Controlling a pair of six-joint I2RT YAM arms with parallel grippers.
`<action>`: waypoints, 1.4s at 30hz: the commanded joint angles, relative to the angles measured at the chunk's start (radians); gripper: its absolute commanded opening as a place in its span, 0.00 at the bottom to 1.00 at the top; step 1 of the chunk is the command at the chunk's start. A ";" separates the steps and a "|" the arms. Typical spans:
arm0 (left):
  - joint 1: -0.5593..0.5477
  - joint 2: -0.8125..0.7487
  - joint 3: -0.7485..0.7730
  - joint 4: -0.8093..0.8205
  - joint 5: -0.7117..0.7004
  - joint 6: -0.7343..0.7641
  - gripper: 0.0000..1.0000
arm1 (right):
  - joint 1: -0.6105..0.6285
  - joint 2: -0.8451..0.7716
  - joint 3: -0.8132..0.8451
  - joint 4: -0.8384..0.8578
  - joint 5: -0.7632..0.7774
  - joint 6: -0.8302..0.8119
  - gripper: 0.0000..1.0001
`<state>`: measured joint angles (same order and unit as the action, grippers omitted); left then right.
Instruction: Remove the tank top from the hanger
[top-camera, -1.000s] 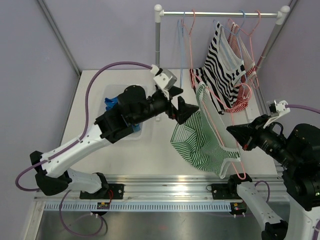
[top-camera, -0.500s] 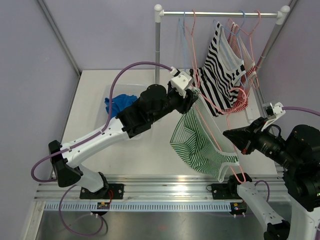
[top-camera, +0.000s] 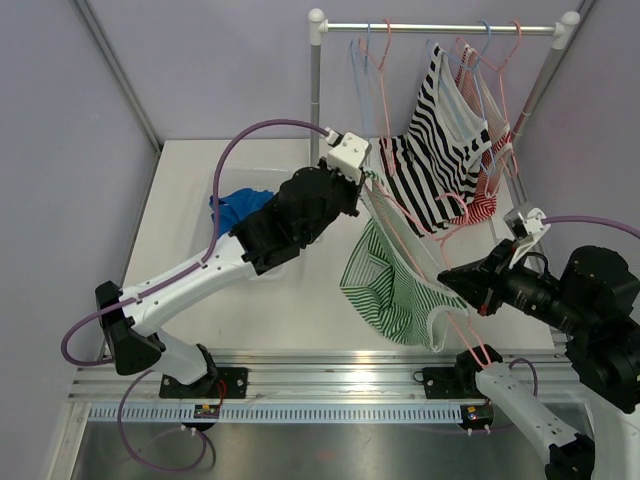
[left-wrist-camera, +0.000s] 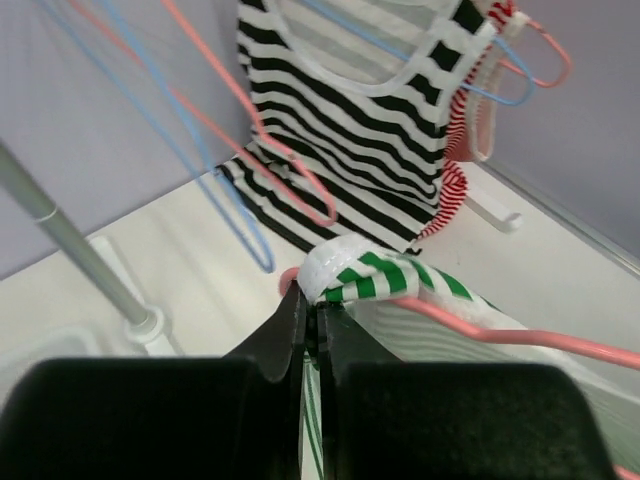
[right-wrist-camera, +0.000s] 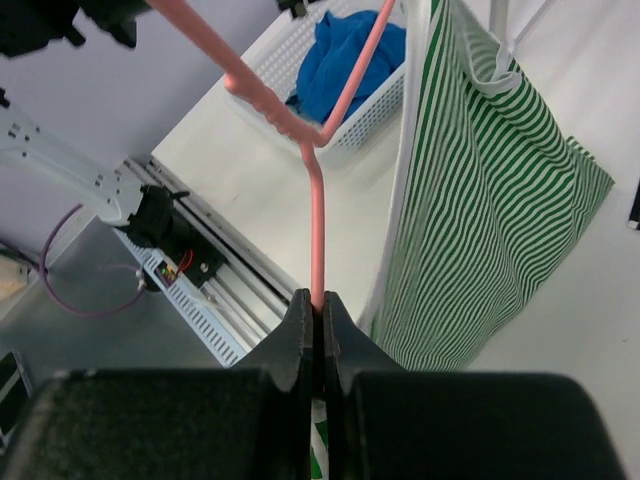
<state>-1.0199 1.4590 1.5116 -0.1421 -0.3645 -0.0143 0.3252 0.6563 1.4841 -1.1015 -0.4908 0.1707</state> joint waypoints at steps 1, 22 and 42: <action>0.049 -0.071 0.006 -0.007 -0.160 -0.081 0.00 | 0.067 -0.024 -0.025 -0.006 -0.024 -0.059 0.00; 0.117 -0.385 -0.502 0.170 0.568 -0.276 0.00 | 0.127 -0.242 -0.571 1.069 0.119 0.222 0.00; 0.061 -0.244 -0.544 -0.128 0.139 -0.404 0.24 | 0.127 0.244 -0.039 0.388 0.733 0.046 0.00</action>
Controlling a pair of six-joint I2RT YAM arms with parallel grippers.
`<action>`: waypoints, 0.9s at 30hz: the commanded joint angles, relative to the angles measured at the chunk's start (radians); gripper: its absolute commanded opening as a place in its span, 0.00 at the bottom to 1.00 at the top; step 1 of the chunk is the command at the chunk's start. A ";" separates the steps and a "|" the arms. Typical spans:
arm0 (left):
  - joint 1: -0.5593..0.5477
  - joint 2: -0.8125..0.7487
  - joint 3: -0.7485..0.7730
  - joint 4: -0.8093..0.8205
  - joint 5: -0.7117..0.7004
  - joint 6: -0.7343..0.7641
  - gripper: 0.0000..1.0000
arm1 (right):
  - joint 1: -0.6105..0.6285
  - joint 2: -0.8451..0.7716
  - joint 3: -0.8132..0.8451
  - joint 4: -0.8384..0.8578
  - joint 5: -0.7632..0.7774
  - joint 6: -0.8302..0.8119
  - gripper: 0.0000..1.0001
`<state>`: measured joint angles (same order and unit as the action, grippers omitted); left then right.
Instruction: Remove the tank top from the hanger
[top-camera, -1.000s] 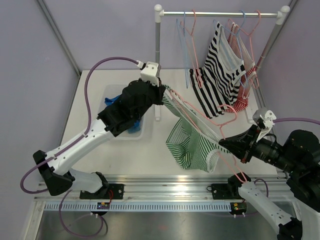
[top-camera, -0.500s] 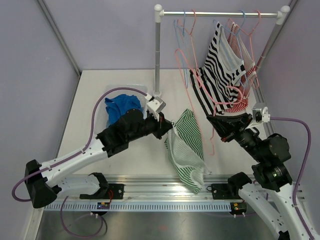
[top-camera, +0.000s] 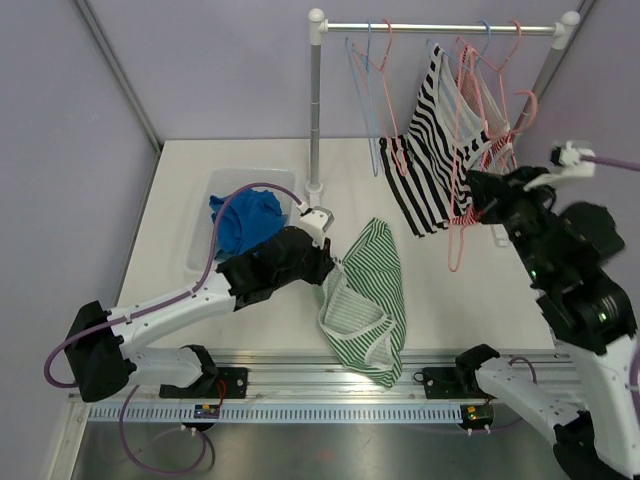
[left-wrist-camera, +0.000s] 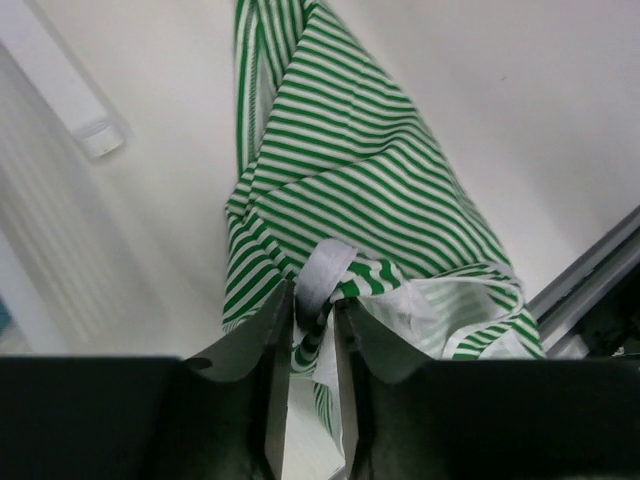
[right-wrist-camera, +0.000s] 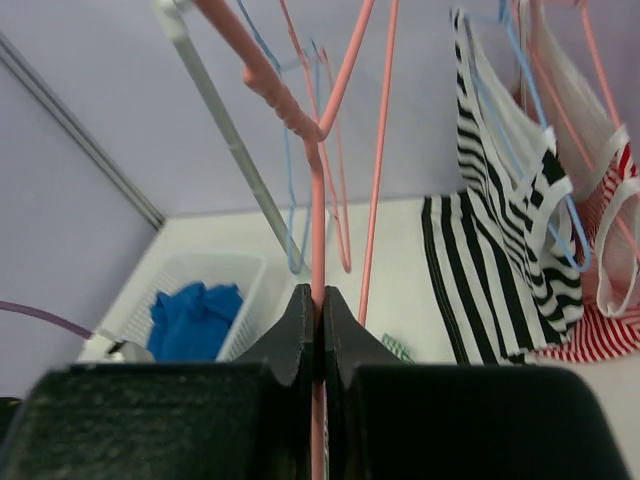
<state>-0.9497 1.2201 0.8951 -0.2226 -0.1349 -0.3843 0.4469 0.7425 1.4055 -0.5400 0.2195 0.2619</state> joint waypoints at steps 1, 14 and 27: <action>-0.011 -0.008 0.105 -0.107 -0.119 -0.036 0.27 | 0.006 0.181 0.056 -0.178 0.014 -0.041 0.00; -0.034 -0.241 0.223 -0.451 -0.160 -0.010 0.99 | -0.202 0.653 0.456 -0.152 -0.188 -0.105 0.00; -0.044 -0.392 0.150 -0.514 -0.198 0.005 0.99 | -0.244 1.163 1.145 -0.327 -0.310 -0.196 0.00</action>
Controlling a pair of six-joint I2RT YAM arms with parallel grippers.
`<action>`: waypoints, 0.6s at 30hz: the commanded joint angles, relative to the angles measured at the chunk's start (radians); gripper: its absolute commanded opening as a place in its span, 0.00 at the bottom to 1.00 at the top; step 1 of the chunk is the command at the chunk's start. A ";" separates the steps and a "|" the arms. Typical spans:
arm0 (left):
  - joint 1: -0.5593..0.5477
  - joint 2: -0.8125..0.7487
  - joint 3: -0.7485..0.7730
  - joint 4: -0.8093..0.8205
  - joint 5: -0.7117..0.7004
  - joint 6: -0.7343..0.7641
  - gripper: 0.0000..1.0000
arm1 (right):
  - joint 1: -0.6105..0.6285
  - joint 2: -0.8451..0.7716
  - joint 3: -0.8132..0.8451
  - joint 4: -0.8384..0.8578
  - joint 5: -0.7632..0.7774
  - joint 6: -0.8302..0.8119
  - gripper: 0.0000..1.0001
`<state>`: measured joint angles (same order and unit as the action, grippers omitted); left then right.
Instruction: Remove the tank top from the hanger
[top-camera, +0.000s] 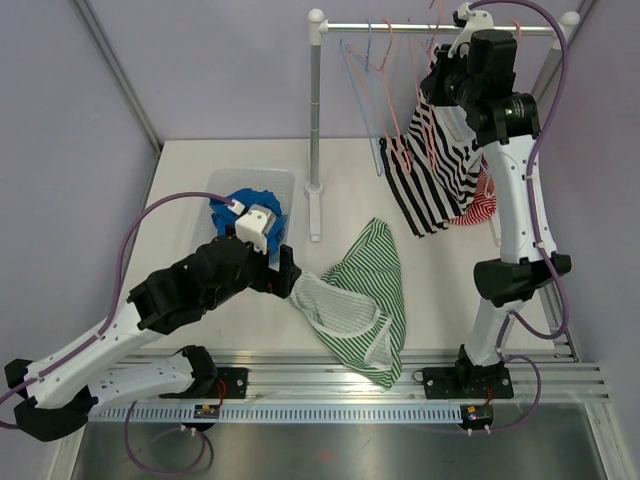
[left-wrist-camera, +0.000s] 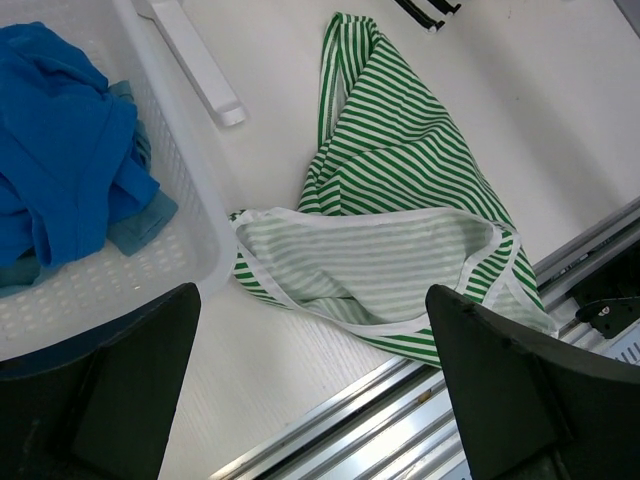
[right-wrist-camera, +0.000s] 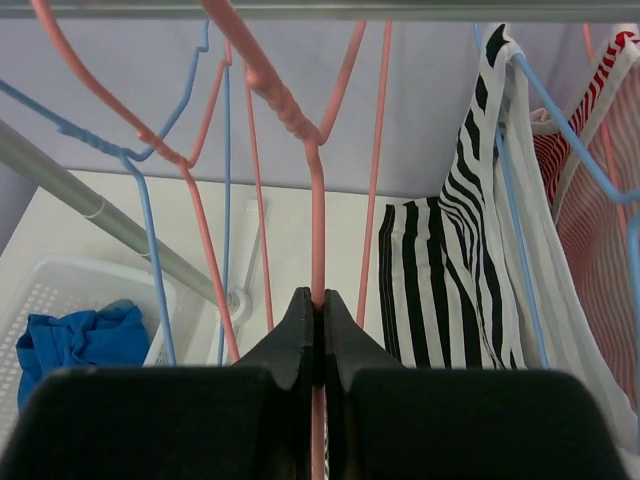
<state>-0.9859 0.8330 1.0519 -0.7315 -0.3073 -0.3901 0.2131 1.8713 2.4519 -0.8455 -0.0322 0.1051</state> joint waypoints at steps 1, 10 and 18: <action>-0.010 -0.009 -0.012 -0.005 -0.026 0.011 0.99 | -0.011 0.063 0.125 -0.003 -0.058 -0.035 0.00; -0.016 -0.002 -0.021 0.015 -0.026 0.010 0.99 | -0.012 0.117 0.079 -0.005 -0.135 0.025 0.00; -0.017 0.066 -0.027 0.104 0.023 -0.006 0.99 | -0.011 0.009 -0.077 0.043 -0.132 0.027 0.32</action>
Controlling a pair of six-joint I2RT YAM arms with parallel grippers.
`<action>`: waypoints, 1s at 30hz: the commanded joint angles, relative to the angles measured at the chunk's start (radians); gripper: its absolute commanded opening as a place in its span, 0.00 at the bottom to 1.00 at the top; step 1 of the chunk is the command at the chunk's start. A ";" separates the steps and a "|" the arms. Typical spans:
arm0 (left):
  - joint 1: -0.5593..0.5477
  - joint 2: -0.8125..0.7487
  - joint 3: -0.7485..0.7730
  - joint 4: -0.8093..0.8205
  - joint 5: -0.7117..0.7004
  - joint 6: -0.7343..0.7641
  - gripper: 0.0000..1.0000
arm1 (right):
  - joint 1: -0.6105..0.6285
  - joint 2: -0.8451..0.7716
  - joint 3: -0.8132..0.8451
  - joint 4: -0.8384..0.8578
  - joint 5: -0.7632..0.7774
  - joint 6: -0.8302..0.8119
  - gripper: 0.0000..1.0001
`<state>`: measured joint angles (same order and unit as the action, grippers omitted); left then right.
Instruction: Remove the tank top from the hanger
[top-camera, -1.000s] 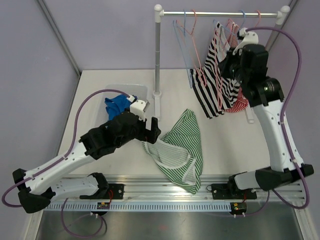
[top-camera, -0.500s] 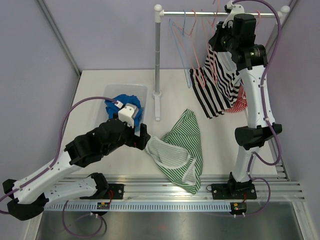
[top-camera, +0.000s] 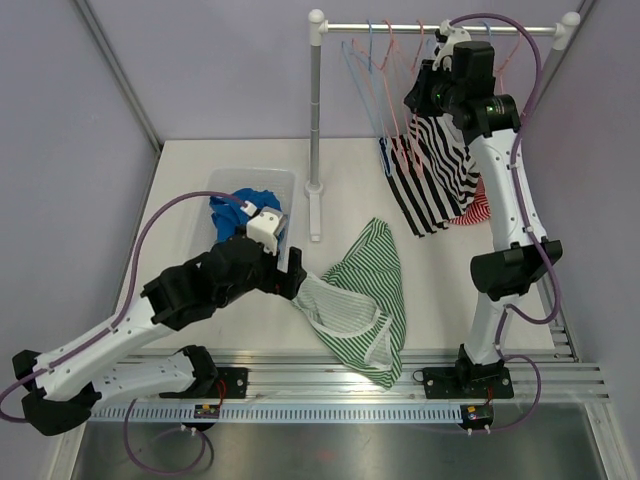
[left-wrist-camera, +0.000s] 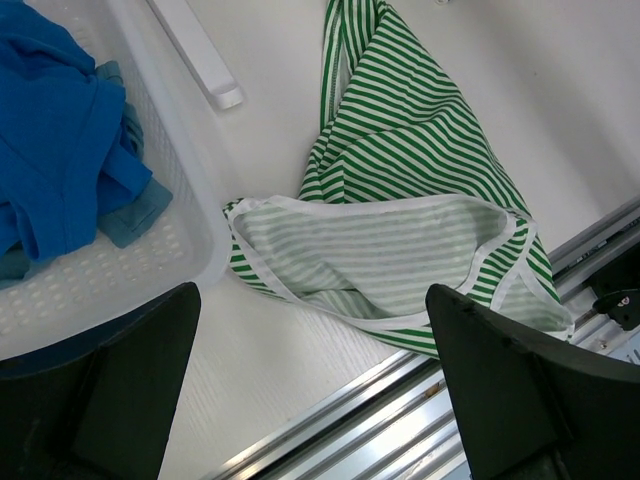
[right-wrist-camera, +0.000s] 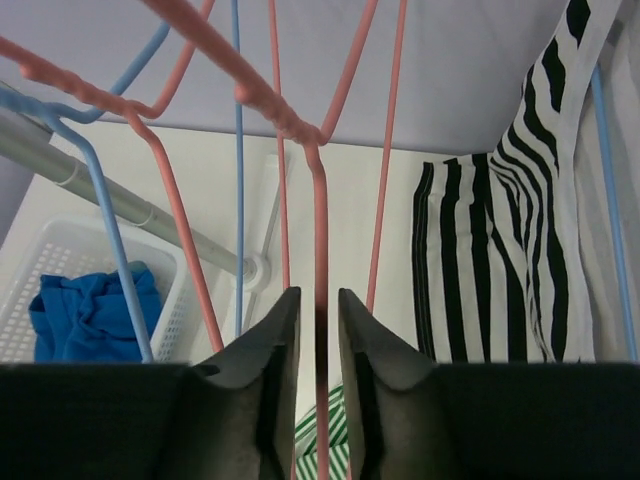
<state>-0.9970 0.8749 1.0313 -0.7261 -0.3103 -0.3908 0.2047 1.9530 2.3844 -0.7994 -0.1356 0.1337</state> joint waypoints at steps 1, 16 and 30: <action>-0.008 0.053 -0.011 0.118 0.037 -0.005 0.99 | -0.004 -0.089 -0.005 -0.017 -0.022 -0.006 0.47; -0.109 0.657 0.087 0.382 0.151 0.003 0.99 | -0.004 -0.750 -0.485 0.092 0.218 -0.020 0.99; -0.140 1.124 0.257 0.402 0.181 -0.054 0.99 | -0.004 -1.171 -0.924 0.195 -0.101 0.076 0.99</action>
<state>-1.1393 1.9369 1.2671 -0.3508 -0.1478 -0.3931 0.2035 0.8013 1.4792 -0.6662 -0.1669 0.1886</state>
